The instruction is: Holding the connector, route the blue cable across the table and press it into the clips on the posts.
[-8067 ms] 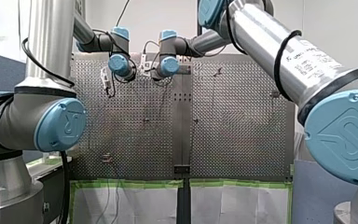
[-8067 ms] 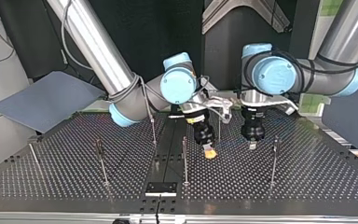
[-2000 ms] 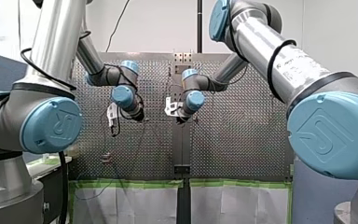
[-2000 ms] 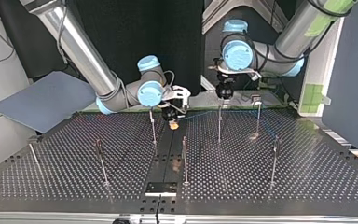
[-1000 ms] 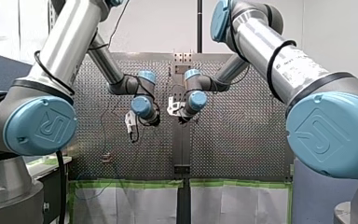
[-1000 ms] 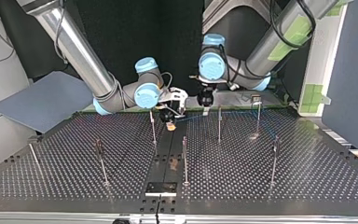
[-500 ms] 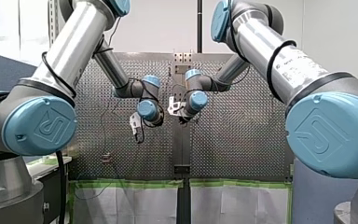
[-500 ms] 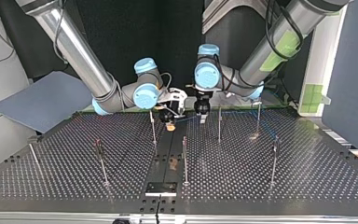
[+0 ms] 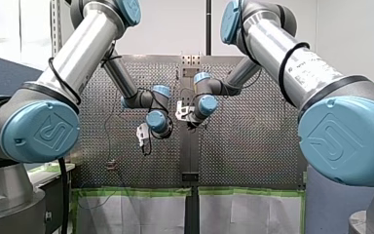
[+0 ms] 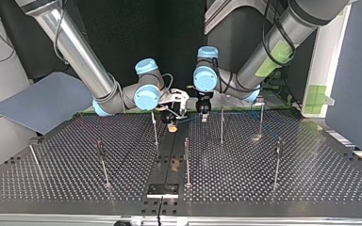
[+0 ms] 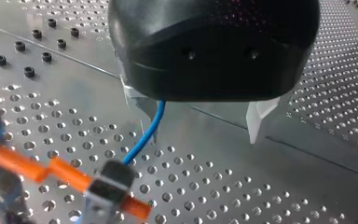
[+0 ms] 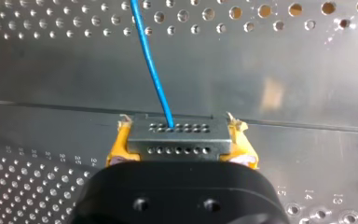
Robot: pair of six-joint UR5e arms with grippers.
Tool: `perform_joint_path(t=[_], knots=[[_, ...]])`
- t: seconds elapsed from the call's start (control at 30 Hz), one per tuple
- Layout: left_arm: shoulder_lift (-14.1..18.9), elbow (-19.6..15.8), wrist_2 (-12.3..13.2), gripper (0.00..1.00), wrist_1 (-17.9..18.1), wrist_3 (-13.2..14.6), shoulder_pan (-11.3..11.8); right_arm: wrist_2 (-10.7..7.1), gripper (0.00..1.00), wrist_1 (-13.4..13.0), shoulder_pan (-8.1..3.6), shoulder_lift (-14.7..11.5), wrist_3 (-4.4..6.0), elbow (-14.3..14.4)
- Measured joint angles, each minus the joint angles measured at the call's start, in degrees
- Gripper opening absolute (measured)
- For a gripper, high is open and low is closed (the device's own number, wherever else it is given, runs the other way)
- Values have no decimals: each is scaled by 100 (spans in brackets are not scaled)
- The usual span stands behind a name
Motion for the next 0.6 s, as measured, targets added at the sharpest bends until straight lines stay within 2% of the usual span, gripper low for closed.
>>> perform_joint_path(t=[0.03, 0.07, 0.1, 0.37, 0.6], knots=[[0, 0, -3, 22, -1, 2, -3, 0, 0, 0, -1, 0, -1, -1], [0, 0, -3, 6, 0, 3, -4, -1, 0, 0, -2, 0, -3, -2], [-1, 4, -3, 0, 4, 1, -9, -3, 0, 0, -3, 0, -5, -3], [116, 26, -9, 0, -54, -165, -57, -57, 0, 6, -22, -68, -5, -6], [442, 28, -29, 0, -274, -323, -51, -115, 0, 20, -69, -402, 61, -5]])
